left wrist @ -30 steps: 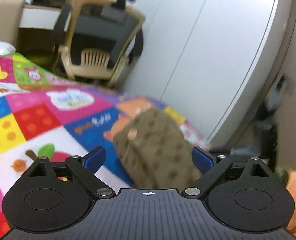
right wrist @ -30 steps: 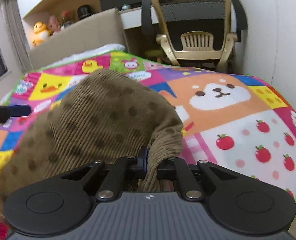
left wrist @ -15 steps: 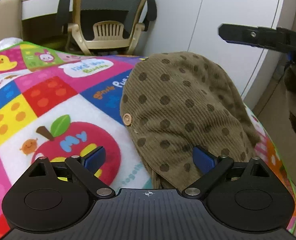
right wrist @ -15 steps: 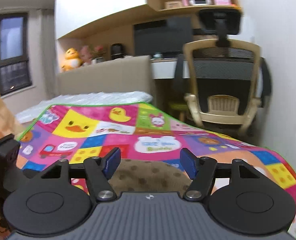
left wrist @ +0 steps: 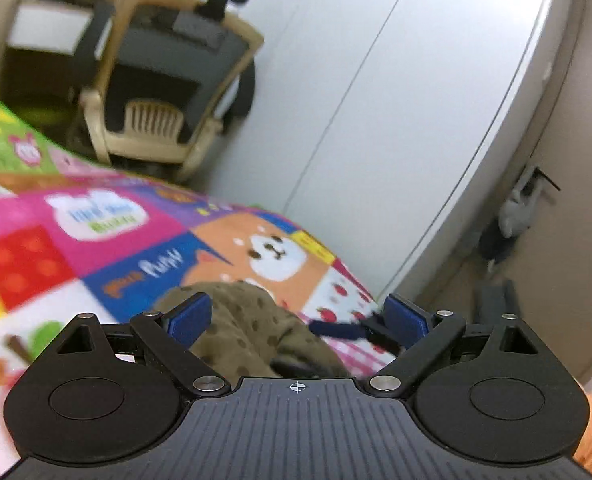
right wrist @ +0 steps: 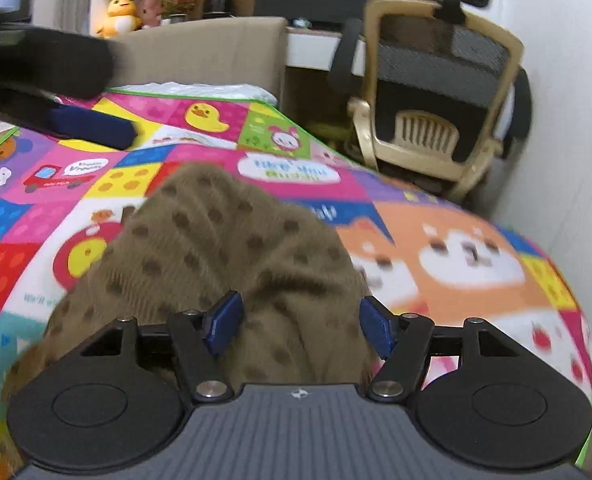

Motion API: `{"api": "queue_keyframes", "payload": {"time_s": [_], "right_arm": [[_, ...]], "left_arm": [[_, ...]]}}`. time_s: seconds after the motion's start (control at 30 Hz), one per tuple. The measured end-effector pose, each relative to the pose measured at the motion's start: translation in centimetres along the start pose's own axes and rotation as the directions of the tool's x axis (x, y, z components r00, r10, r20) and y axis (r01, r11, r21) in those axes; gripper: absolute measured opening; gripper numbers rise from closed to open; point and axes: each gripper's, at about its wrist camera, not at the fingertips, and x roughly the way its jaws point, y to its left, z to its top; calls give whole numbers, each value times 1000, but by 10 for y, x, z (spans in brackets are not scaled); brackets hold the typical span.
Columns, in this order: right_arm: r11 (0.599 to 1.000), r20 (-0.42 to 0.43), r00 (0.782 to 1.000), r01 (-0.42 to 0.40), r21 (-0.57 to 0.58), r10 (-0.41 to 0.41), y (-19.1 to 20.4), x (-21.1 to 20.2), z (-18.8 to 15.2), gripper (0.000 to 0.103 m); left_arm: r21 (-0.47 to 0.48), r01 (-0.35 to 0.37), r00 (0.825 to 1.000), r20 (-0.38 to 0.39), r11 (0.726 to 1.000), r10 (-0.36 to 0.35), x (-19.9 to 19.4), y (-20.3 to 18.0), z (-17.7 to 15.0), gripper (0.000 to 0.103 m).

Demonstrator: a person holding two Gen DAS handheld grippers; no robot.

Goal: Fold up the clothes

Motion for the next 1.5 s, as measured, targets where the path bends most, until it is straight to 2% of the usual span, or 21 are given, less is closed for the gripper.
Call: {"api": "queue_keyframes", "payload": {"time_s": [0.07, 0.17, 0.23, 0.3, 0.37, 0.43, 0.6, 0.67, 0.73, 0.83, 0.97, 1.07, 1.2, 1.27, 1.33, 1.4, 1.5], "right_arm": [[1000, -3, 1000, 7, 3, -7, -3, -12, -9, 66], [1000, 47, 999, 2, -7, -2, -7, -41, -10, 66], [997, 102, 992, -74, 13, 73, -6, -57, -6, 66], [987, 123, 980, -162, 21, 158, 0, -61, -4, 68], [978, 91, 975, -207, 10, 205, 12, -50, -6, 69], [980, 26, 980, -197, 4, 197, 25, -31, -14, 72], [987, 8, 987, -162, -22, 162, 42, -24, -26, 79], [986, 4, 987, -164, -16, 164, 41, -24, -26, 79], [987, 2, 987, -163, -17, 163, 42, -24, -25, 79], [987, 0, 987, -159, -20, 159, 44, -23, -24, 80], [986, 1, 986, -164, -18, 164, 42, -24, -23, 80], [978, 9, 978, -207, 4, 207, 27, -33, -20, 84], [949, 110, 959, -276, 150, 262, -19, -53, -1, 86], [939, 165, 959, -262, 223, 228, -45, -56, 14, 89], [951, 181, 973, -184, 250, 141, -63, -47, 32, 89], [964, 161, 985, -104, 244, 66, -73, -26, 47, 89], [975, 98, 995, -26, 219, 5, -74, 11, 58, 89]], "left_arm": [[-32, 39, 999, -23, 999, -40, 18, 1, 4, 89], [-20, 11, 998, -59, 1000, -12, 40, 9, 0, 89], [8, 2, 998, -62, 1000, -1, 44, 10, -1, 90], [23, -5, 998, -67, 1000, 6, 47, 10, 0, 91], [67, -30, 997, -66, 997, 35, 50, 7, -2, 91], [110, -61, 996, -59, 992, 68, 51, 4, -4, 92], [44, -96, 995, 10, 994, 95, 15, 2, -2, 94], [51, -135, 989, 64, 989, 132, -1, 1, -6, 94], [51, -180, 981, 77, 982, 176, -6, 4, -9, 94], [31, -221, 975, 42, 975, 219, 1, 13, -11, 93], [23, -304, 953, 9, 952, 304, 15, 25, -14, 91], [23, -313, 950, 6, 950, 313, 17, 30, -19, 92], [131, -348, 937, 7, 928, 350, 21, 24, -22, 93], [126, -338, 940, -8, 933, 341, 26, 25, -22, 93], [138, -331, 941, -20, 934, 337, 34, 23, -24, 93], [157, -329, 941, -25, 931, 337, 41, 20, -25, 94], [167, -326, 942, -28, 930, 335, 43, 22, -26, 95]]}}
